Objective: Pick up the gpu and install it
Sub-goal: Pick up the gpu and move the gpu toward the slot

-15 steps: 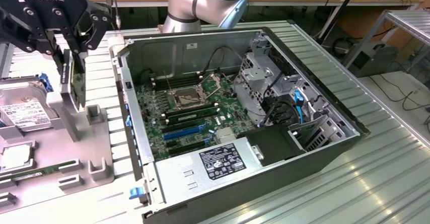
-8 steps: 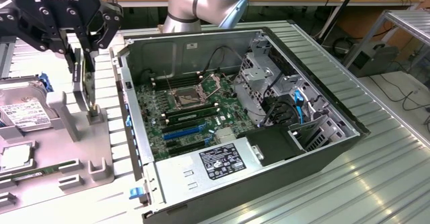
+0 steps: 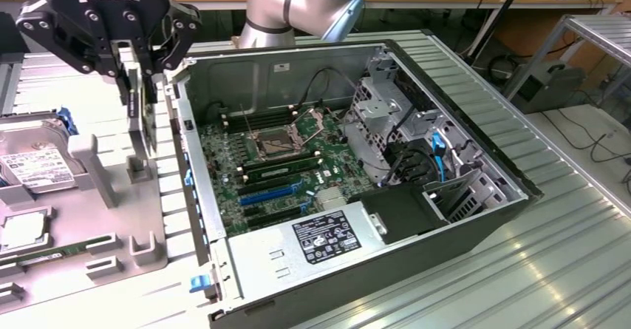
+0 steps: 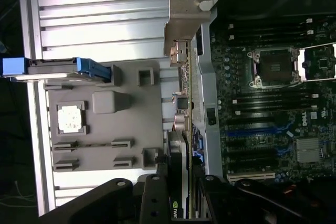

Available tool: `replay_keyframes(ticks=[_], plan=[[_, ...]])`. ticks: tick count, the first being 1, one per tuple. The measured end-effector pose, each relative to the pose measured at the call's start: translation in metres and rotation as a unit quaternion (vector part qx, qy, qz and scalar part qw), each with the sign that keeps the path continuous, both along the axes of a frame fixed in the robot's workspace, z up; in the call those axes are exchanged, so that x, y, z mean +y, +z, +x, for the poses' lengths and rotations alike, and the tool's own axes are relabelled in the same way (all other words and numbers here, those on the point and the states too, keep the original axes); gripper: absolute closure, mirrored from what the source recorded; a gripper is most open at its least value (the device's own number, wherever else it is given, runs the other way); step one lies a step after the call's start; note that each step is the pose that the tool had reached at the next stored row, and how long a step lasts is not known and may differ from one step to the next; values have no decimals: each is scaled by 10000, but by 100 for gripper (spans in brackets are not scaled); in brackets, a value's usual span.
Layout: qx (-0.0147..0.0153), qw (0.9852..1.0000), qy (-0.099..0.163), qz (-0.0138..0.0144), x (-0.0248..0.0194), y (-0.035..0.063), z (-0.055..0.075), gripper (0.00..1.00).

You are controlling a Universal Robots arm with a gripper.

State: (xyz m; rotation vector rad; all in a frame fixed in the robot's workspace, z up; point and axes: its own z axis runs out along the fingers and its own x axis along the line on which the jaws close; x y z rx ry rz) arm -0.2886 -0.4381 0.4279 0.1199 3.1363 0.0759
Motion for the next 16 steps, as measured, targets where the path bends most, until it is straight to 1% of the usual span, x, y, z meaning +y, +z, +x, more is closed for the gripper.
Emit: replay_keyframes(ticks=[6,9,16], plan=[[1,10000,0,-1,0,1,108,73],[0,10000,0,0,0,0,194,73],[0,10000,0,0,0,0,289,73]])
